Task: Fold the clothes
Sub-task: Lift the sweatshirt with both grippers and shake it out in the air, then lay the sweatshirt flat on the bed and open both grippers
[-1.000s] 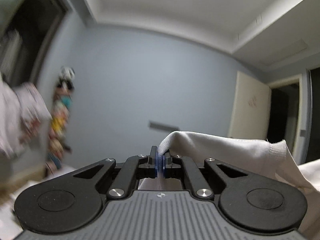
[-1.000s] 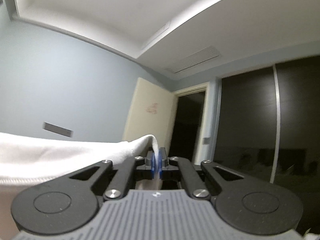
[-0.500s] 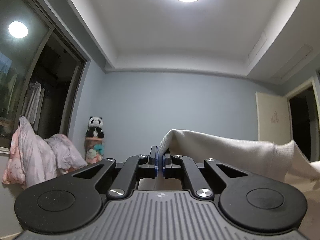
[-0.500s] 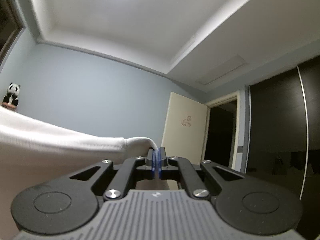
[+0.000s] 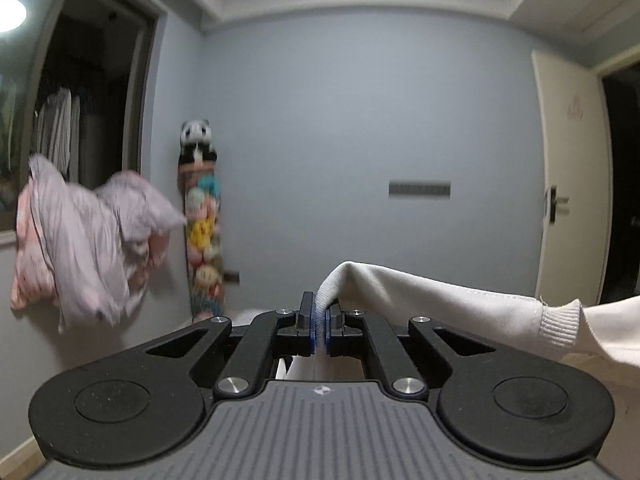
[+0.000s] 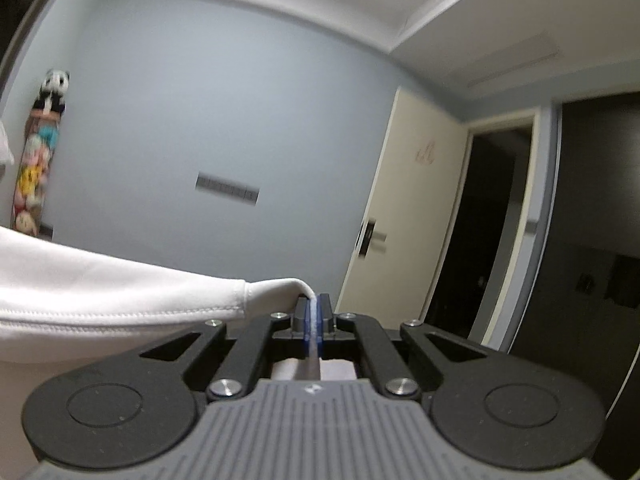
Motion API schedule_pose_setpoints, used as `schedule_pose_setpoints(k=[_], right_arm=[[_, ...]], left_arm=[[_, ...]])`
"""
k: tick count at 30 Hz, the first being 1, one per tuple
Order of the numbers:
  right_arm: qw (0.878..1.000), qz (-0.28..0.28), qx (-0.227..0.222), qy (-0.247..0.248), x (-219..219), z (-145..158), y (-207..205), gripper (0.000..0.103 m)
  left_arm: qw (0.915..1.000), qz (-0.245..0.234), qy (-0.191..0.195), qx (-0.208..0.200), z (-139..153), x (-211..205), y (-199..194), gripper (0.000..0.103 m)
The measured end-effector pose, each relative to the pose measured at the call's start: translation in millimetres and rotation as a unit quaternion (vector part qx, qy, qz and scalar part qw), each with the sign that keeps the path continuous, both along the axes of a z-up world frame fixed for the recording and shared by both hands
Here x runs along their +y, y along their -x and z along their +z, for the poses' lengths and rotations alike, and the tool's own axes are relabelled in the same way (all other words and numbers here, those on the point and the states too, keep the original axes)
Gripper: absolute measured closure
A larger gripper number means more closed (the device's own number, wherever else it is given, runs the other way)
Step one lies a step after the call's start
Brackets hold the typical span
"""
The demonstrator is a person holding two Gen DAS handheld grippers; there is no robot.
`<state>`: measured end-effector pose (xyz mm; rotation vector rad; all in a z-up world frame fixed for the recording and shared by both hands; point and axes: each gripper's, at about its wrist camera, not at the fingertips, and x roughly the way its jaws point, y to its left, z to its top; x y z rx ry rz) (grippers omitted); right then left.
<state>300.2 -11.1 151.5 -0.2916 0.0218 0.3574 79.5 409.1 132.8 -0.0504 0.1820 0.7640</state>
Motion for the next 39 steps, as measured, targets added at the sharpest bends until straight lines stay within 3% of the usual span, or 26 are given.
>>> schedule_pose_setpoints(k=[9,16,23,30,32,34,35,36,37,39], right_arm=[[0.994,-0.015,0.079,0.070,100.9,-121.5,-141.9,0.100],[0.982,-0.025,0.115,0.150,187.3,-226.5,-256.2,0.100],[0.968,-0.023,0.145,0.204,246.4,-321.6,-319.4,0.100],[0.954,-0.023,0.207,0.215,273.9,-370.1,-363.5,0.099],[0.948,-0.019,0.237,0.211,274.3,-375.3,-373.6,0.098],[0.943,-0.017,0.259,0.208,272.1,-375.2,-376.3,0.091],[0.943,-0.018,0.261,0.206,270.4,-372.5,-374.9,0.082],[0.945,-0.019,0.256,0.203,268.1,-369.0,-370.6,0.063],[0.947,-0.017,0.251,0.201,264.5,-362.7,-364.2,0.055],[0.952,-0.006,0.241,0.190,254.5,-348.5,-348.3,0.052]], left_arm=[[0.9937,0.012,0.034,0.106,-116.5,70.2,-125.9,0.098],[0.9794,0.013,0.055,0.194,-222.9,131.2,-225.0,0.098],[0.9627,0.001,0.066,0.262,-315.1,167.8,-281.2,0.098],[0.9580,-0.008,0.070,0.278,-348.3,172.0,-292.1,0.097],[0.9538,-0.010,0.083,0.289,-354.7,176.9,-295.3,0.091],[0.9506,-0.008,0.091,0.297,-357.2,180.5,-295.7,0.083],[0.9507,-0.005,0.090,0.297,-354.8,179.0,-292.6,0.071],[0.9531,-0.003,0.086,0.290,-351.4,176.8,-288.2,0.064],[0.9559,-0.001,0.081,0.282,-347.8,174.4,-283.5,0.050],[0.9626,-0.003,0.069,0.262,-335.3,165.5,-268.8,0.046]])
